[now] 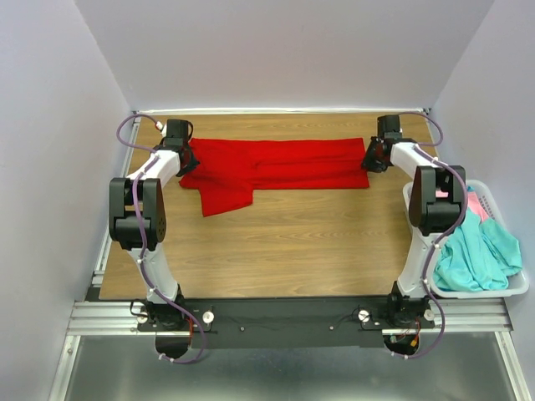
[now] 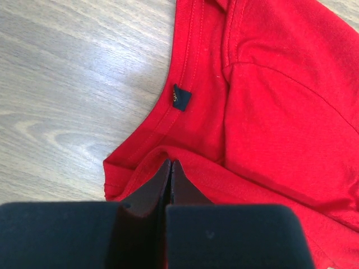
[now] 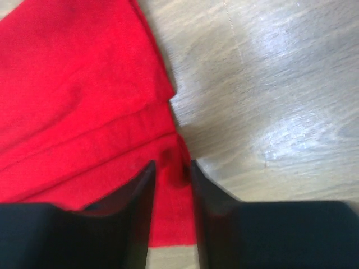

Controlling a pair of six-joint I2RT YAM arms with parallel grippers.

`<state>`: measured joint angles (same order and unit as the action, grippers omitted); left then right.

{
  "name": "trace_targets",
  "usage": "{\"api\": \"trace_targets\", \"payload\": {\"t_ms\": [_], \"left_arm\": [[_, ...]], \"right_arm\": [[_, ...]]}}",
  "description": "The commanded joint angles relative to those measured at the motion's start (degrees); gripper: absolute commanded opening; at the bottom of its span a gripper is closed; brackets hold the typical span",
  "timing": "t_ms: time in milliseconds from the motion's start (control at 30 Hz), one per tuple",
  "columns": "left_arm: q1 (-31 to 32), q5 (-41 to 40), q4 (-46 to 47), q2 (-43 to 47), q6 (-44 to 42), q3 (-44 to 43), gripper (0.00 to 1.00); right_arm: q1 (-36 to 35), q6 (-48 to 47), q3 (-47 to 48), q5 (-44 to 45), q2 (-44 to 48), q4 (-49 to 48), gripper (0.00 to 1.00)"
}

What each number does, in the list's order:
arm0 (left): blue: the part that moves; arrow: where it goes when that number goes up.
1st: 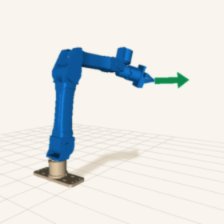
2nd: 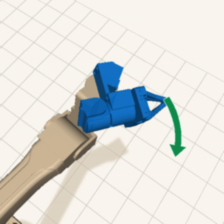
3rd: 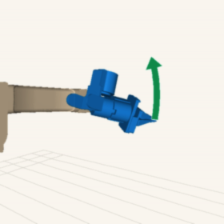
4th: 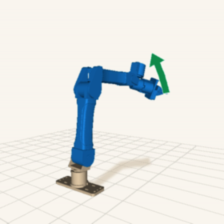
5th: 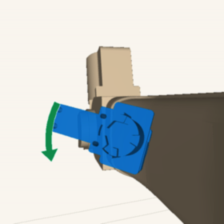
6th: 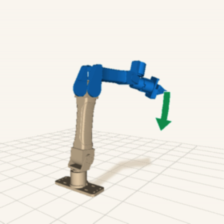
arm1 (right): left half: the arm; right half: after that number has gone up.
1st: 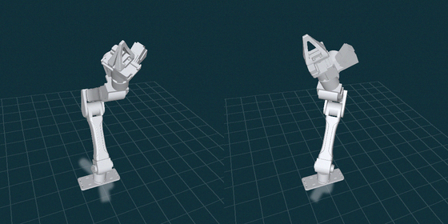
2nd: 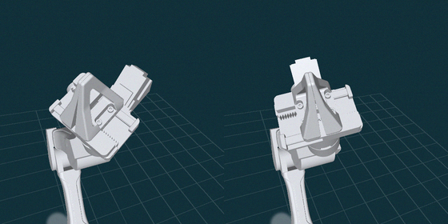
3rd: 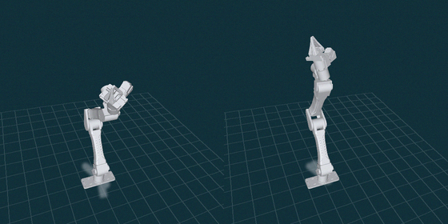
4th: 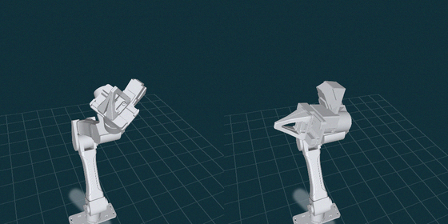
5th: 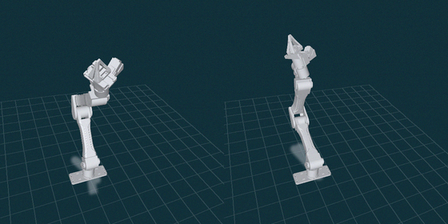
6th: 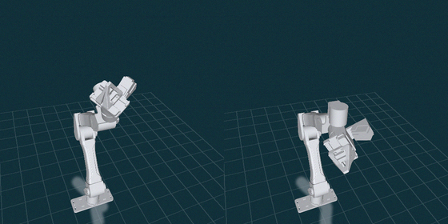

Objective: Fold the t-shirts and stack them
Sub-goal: Fold the tshirt

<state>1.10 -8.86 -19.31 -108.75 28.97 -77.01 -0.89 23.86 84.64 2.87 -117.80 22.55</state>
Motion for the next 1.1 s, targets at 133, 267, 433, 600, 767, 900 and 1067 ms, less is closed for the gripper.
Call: {"api": "trace_targets", "payload": {"t_ms": [133, 267, 433, 600, 767, 900, 1067], "left_arm": [[-0.6, 1.1, 1.2, 0.3, -0.9, -1.6, 0.04], [-0.6, -0.4, 0.7, 0.3, -0.7, -2.3, 0.19], [-0.6, -3.1, 0.0, 4.4, -0.6, -0.9, 0.7], [0.6, -7.5, -1.5, 10.6, -1.4, 4.0, 0.75], [5.6, -8.8, -2.7, 17.4, -2.6, 12.2, 0.74], [12.9, -8.0, -3.9, 20.9, -2.0, 19.4, 0.7], [15.7, -5.5, -3.4, 20.1, -0.8, 23.7, 0.67]], "right_arm": [[0.4, -2.1, -4.1, -0.2, 7.6, -0.7, 0.52], [0.3, -2.2, -8.1, 0.1, 12.1, -0.7, 0.64], [-1.7, -2.2, -12.6, -0.1, 17.5, -0.7, 0.7], [-7.5, -1.3, -19.0, 0.5, 23.6, -0.7, 0.75], [-13.8, 0.0, -24.5, 0.4, 28.1, -0.8, 0.75], [-17.0, 1.4, -29.2, -0.8, 30.0, -2.2, 0.75], [-17.7, 1.6, -32.4, -1.8, 30.4, -3.0, 0.75]]}}
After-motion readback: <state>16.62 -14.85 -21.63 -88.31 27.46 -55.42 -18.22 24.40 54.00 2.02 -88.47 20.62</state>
